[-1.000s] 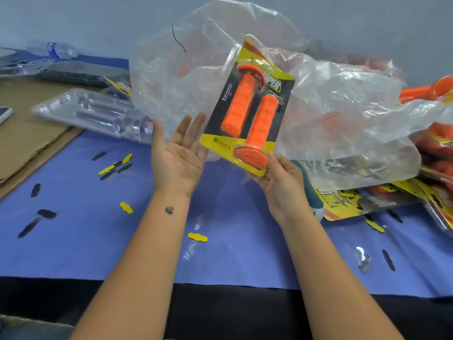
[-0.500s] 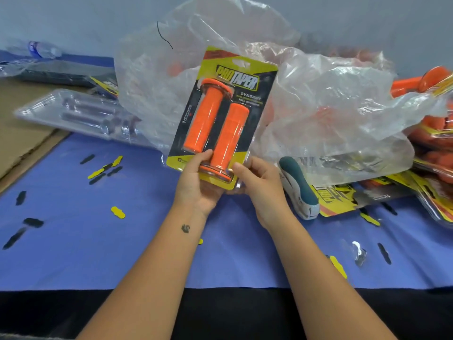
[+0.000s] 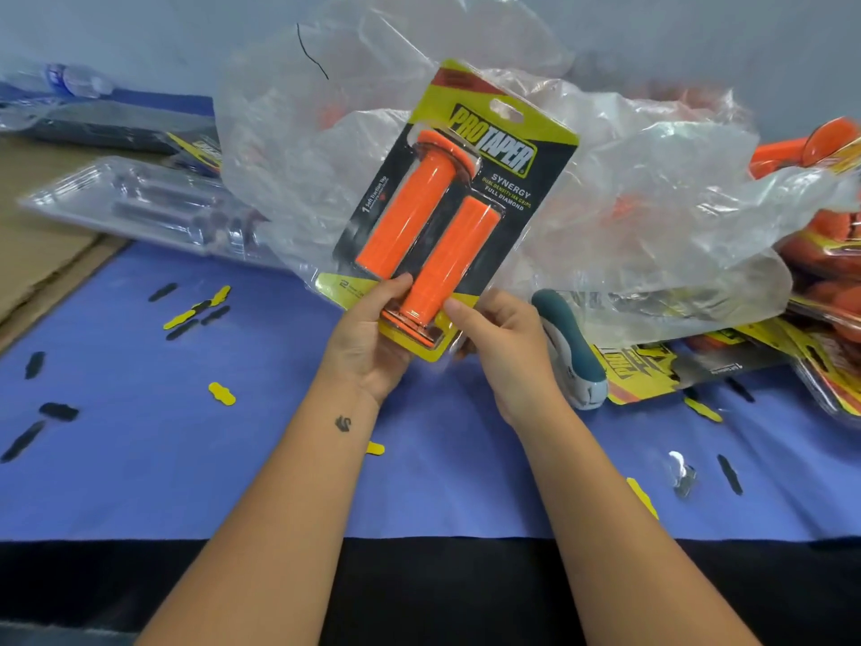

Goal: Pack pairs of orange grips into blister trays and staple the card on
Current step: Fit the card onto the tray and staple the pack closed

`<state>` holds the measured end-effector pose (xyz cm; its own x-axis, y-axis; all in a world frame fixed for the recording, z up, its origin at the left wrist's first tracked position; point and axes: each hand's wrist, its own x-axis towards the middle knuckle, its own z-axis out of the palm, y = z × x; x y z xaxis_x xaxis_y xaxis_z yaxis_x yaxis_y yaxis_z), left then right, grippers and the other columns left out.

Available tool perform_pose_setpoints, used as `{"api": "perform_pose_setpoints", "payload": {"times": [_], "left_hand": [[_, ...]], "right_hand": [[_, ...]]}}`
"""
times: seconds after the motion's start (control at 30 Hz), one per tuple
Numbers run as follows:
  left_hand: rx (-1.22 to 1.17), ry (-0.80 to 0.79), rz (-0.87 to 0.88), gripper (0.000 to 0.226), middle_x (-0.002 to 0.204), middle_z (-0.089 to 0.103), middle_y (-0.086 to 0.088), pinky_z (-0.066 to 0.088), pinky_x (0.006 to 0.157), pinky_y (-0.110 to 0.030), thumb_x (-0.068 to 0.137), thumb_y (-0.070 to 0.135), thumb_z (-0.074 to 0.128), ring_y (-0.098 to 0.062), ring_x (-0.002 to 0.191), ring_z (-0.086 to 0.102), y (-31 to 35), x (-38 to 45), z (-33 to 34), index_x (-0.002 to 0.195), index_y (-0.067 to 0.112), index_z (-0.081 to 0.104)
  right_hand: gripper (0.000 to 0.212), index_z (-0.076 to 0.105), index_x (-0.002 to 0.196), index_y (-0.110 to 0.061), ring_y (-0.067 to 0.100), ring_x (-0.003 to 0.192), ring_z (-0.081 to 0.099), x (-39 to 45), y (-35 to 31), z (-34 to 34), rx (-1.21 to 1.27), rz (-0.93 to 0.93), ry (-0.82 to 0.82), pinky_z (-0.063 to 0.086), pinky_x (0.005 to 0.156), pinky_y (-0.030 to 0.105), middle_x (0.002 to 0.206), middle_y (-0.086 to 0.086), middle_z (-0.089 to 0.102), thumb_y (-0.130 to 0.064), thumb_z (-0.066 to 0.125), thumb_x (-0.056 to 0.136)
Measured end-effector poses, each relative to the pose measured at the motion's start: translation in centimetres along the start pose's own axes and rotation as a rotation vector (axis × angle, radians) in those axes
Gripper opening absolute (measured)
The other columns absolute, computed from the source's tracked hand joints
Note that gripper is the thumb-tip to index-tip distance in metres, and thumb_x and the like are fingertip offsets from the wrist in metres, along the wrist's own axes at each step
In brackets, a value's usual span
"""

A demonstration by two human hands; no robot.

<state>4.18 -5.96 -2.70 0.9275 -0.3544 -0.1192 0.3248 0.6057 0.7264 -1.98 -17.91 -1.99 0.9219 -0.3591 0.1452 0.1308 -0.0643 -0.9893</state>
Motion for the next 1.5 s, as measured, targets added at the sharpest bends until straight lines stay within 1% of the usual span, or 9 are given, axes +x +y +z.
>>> {"api": "perform_pose_setpoints", "payload": {"times": [0.13,0.33,0.6,0.8,0.97,1.03,1.1,1.33,1.5], "left_hand": [[-0.074,0.058,0.02,0.026,0.064,0.067,-0.002,0.054,0.053,-0.025,0.093,0.013,0.056,-0.015,0.056,0.066,0.1,-0.1,0.2,0.068,0.015,0.066],[-0.147,0.124,0.077,0.018,0.062,0.066,-0.002,0.054,0.053,-0.026,0.093,0.011,0.055,-0.015,0.054,0.064,0.6,0.2,-0.1,0.076,0.014,0.059],[-0.172,0.105,0.062,0.009,0.073,0.065,-0.006,0.051,0.064,-0.03,0.091,0.014,0.055,-0.02,0.065,0.063,0.8,0.2,-0.2,0.085,0.012,0.061],[-0.262,0.061,0.055,0.008,0.067,0.068,-0.004,0.054,0.061,-0.026,0.087,0.015,0.056,-0.017,0.059,0.066,1.3,-0.1,-0.4,0.085,0.011,0.062],[-0.329,0.038,0.075,0.012,0.071,0.071,-0.007,0.058,0.06,-0.029,0.077,0.013,0.06,-0.019,0.062,0.07,1.5,-0.5,-0.3,0.087,0.008,0.064],[-0.324,0.05,0.078,0.009,0.07,0.071,-0.006,0.059,0.061,-0.029,0.081,0.013,0.059,-0.019,0.062,0.07,1.6,-0.5,-0.5,0.085,0.009,0.066],[-0.31,0.066,0.074,0.012,0.071,0.071,-0.006,0.059,0.061,-0.028,0.089,0.013,0.055,-0.019,0.062,0.07,1.7,-0.5,-0.6,0.086,0.009,0.066],[-0.307,0.065,0.062,0.012,0.07,0.071,-0.006,0.058,0.06,-0.027,0.092,0.014,0.053,-0.018,0.062,0.07,1.6,-0.5,-0.6,0.09,0.009,0.064],[-0.301,0.07,0.056,0.009,0.071,0.071,-0.006,0.058,0.062,-0.027,0.087,0.014,0.057,-0.019,0.063,0.07,1.6,-0.4,-0.9,0.09,0.009,0.065]], "right_hand": [[0.019,0.062,0.079,-0.02,0.011,0.069,0.054,-0.2,-0.3,-0.7,-0.433,-0.166,0.169,0.041,0.062,0.029,0.07,-0.011,0.06,-0.03,0.053,0.093],[0.031,0.062,0.107,-0.001,0.04,0.099,0.05,0.9,-2.2,-4.3,-1.174,-0.216,0.533,0.039,0.078,0.043,0.11,0.021,0.054,-0.024,0.058,0.086],[0.038,0.059,0.113,-0.009,0.035,0.099,0.054,0.7,-2.1,-5.8,-1.264,0.134,0.131,0.036,0.07,0.033,0.114,0.015,0.057,-0.04,0.057,0.091],[0.022,0.063,0.071,-0.014,0.006,0.052,0.042,0.7,-2.1,-3.9,-0.574,-0.039,0.098,0.034,0.051,0.026,0.055,-0.009,0.05,-0.034,0.071,0.076],[0.034,0.069,0.102,-0.005,0.028,0.081,0.058,0.1,-1.9,-2.1,0.207,0.217,-0.116,0.047,0.067,0.036,0.092,0.03,0.062,-0.027,0.067,0.077],[0.023,0.067,0.105,-0.008,0.03,0.091,0.058,0.2,-1.7,-1.8,0.396,0.245,-0.118,0.05,0.089,0.048,0.095,0.021,0.061,-0.02,0.062,0.086],[0.026,0.062,0.119,-0.013,0.029,0.097,0.063,0.5,-1.4,-1.7,0.468,0.25,-0.12,0.046,0.101,0.051,0.103,0.015,0.064,-0.024,0.056,0.096],[0.054,0.058,0.107,-0.01,0.033,0.058,0.064,0.2,-1.6,-1.5,0.344,0.446,-0.264,0.054,0.054,0.034,0.079,0.026,0.065,-0.06,0.042,0.094],[0.047,0.06,0.12,-0.007,0.036,0.085,0.065,0.4,-1.2,-2.5,0.713,0.459,-0.402,0.056,0.08,0.05,0.101,0.019,0.063,-0.038,0.033,0.098]]}}
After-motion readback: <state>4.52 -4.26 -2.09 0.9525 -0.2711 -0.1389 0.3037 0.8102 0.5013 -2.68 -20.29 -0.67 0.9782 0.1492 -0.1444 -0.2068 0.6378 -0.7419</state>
